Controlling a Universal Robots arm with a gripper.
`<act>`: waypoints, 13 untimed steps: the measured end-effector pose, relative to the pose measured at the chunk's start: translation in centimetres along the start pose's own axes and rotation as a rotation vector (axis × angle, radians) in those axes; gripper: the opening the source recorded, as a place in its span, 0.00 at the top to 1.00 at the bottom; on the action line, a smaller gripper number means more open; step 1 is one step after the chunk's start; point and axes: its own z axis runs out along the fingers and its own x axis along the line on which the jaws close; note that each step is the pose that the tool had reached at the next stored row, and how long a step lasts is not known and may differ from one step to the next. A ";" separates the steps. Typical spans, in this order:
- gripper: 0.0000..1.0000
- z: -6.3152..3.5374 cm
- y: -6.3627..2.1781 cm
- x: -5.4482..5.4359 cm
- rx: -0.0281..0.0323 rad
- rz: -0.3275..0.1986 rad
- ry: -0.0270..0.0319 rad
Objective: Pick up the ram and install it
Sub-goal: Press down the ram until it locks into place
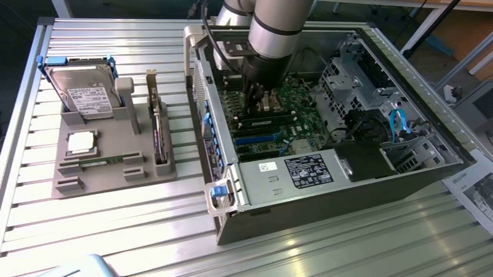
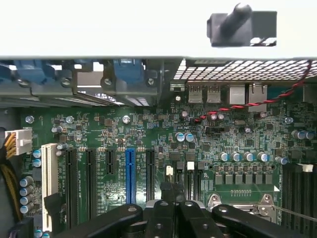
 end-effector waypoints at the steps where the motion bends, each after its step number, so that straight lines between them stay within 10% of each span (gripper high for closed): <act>1: 0.90 -0.21 0.00 0.0 -0.0006 0.000 0.0000; 13: 0.90 -3.20 -0.02 0.0 -0.0140 0.000 0.0000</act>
